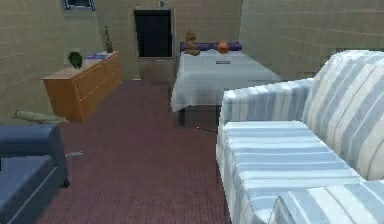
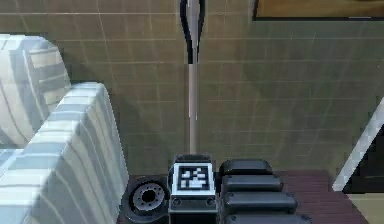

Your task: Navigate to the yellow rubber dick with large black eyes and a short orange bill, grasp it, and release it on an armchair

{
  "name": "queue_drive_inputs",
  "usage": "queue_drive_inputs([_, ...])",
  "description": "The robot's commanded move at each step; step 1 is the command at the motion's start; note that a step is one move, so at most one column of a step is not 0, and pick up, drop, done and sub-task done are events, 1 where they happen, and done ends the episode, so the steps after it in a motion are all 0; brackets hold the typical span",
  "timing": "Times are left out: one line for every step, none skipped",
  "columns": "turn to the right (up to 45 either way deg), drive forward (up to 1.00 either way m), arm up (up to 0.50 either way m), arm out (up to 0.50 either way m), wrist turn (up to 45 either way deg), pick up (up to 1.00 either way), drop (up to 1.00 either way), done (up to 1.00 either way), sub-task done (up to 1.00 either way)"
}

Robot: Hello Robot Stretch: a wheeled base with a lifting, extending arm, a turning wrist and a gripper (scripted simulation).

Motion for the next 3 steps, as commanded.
queue_drive_inputs([0.0, 1.0, 0.0, 0.0, 0.0, 0.0, 0.0, 0.0, 0.0])
queue_drive_inputs([-9.0, 0.0, 0.0, 0.0, 0.0, 0.0, 0.0, 0.0, 0.0])
queue_drive_inputs([0.0, 0.1, 0.0, 0.0, 0.0, 0.0, 0.0, 0.0, 0.0])
